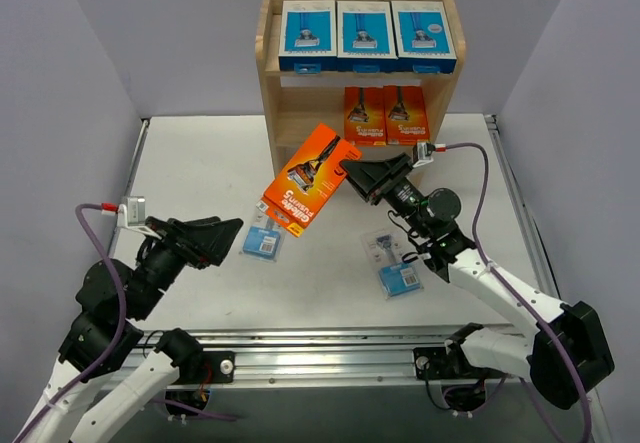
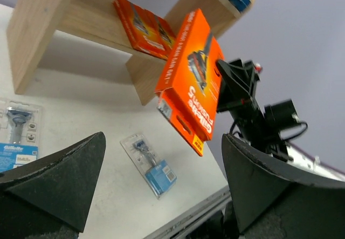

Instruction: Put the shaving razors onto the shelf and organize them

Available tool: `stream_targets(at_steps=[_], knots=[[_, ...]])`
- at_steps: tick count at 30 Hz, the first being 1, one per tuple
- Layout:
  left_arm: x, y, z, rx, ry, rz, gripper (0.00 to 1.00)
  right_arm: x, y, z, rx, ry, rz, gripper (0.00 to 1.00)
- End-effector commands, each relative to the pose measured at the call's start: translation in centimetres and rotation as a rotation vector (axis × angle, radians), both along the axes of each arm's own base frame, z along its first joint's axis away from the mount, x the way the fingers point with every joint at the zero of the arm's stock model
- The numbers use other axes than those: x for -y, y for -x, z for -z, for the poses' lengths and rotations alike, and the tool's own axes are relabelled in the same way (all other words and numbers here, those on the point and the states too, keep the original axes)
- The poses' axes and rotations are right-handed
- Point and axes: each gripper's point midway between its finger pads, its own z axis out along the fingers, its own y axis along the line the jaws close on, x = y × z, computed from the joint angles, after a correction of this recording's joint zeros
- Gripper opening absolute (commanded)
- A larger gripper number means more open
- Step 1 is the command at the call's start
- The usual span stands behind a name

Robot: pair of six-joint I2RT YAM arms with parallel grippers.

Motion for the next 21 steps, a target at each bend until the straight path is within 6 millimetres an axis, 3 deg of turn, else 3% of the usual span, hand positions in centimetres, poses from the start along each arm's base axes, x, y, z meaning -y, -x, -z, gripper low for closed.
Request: stream_targets(at_steps=[1,6,7,15,21], knots=[[3.2,1.4,-2.3,0.116,-0.088,0.199,0.97,-0.3,2.9,-3.6,0.131,0.02,-0.146,0.0],[8.9,2.9,-1.7,0.041,-0.176,0.547,0.97,-0.3,4.9,-4.5,0.223,0.107,-0.276,0.0],[9.3,3.1,-2.1,0.059,-0.184,0.579,0.97,-0.1,5.1,-4.7,0.236,0.112,-0.286,0.0],[9.0,2.3,-0.6,-0.008,-0.315,0.588,0.94,1.9,7.0,-5.4,0.346,0.146,-0.331,0.0],[9.5,3.1,-1.7,0.048,-0.232,0.637,0.89,2.3,8.1,-5.6,0.399,0.115,-0.36,0.0]])
